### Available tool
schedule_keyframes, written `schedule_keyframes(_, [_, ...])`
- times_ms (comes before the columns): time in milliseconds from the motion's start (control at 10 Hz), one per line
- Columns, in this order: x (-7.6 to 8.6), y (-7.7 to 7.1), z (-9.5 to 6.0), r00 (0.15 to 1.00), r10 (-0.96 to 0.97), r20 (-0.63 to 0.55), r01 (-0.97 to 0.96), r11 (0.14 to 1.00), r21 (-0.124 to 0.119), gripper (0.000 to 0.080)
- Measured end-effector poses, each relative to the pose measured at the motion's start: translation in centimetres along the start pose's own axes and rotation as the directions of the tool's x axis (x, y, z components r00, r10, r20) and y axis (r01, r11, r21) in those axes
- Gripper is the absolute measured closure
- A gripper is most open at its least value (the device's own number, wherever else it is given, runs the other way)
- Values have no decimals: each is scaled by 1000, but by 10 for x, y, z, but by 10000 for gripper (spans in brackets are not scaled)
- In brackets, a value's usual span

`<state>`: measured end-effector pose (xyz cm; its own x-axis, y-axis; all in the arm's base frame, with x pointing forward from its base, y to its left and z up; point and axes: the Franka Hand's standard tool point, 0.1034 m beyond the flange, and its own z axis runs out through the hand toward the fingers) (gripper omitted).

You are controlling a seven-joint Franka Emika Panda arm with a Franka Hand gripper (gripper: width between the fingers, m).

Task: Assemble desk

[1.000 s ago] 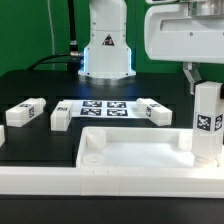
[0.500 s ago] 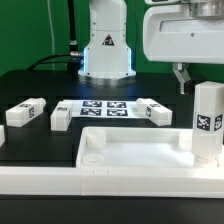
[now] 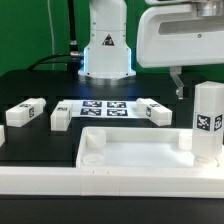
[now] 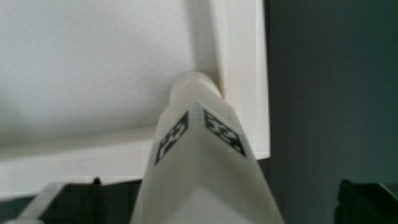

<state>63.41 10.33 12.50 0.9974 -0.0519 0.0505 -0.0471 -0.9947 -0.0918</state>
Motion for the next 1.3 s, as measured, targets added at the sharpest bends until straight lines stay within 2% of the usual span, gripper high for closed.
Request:
schedule_keyframes(500, [1,-1,-1,933,-359,0,359,933,-13,150])
schedule_keyframes(800, [1,1,1,880,-476,-9,476,880,-16,150])
schedule_keyframes(900, [1,1,1,883,-470,-9,469,883,-16,264])
schedule_keyframes(1000, [1,1,1,883,-470,-9,470,883,-16,447])
schedule_keyframes(1100, [1,1,1,883,-470,-9,469,883,-16,511])
schedule_keyframes(1300, [1,1,1,884,-467,-9,466,884,-15,511])
